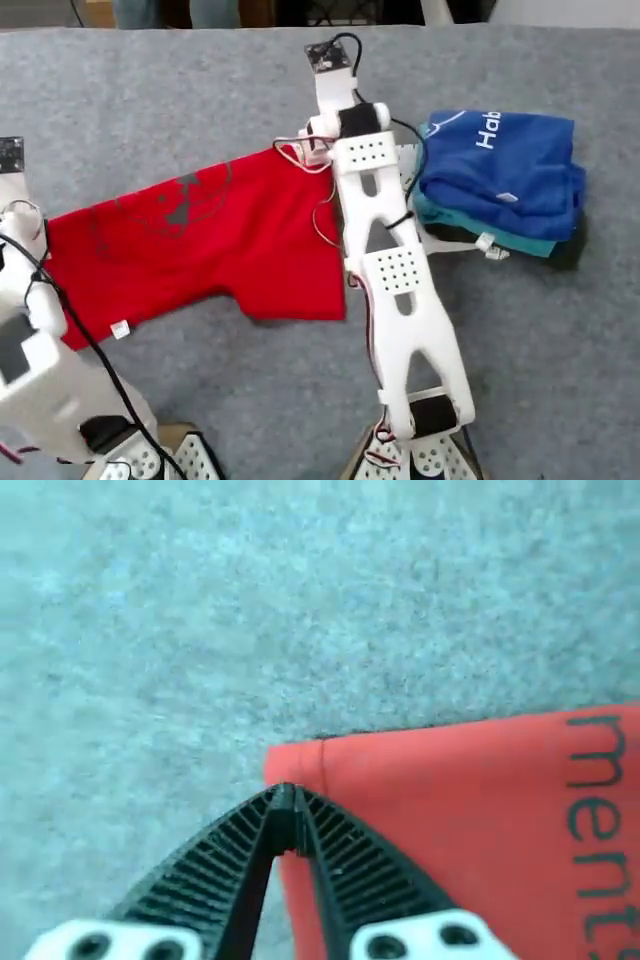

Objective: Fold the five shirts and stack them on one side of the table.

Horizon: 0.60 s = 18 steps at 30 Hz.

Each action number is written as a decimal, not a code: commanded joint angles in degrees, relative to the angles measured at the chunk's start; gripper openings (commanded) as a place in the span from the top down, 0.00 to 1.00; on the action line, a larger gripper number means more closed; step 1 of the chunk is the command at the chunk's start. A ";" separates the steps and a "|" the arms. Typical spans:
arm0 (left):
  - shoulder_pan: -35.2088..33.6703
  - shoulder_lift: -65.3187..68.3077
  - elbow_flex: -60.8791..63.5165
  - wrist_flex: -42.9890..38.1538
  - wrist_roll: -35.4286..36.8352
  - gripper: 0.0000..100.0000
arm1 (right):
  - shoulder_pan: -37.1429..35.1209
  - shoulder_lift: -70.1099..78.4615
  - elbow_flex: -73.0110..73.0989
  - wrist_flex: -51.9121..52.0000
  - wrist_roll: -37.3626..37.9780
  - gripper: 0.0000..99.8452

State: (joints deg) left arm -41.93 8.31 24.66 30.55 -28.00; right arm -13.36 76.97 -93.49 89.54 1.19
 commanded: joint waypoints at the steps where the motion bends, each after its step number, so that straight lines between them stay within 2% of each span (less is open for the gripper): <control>1: -0.04 -10.20 0.13 4.84 0.53 0.97 | 0.79 -8.66 -2.33 3.78 0.44 0.99; 7: 3.56 -26.02 0.31 19.78 0.88 0.97 | 0.09 -16.84 -1.98 11.78 11.08 0.99; 12: 4.53 -37.45 0.40 31.03 0.70 0.97 | 1.85 -24.66 -1.54 11.78 11.96 0.99; 16: 4.00 -44.84 1.89 40.44 0.53 0.97 | 2.29 -34.33 6.37 11.87 17.41 0.99; 18: 4.44 -49.58 3.47 48.26 0.88 0.97 | 2.37 -41.10 14.20 11.87 20.13 0.98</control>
State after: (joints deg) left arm -37.98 -34.42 27.38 70.02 -27.74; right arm -11.60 46.90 -86.90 100.97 18.07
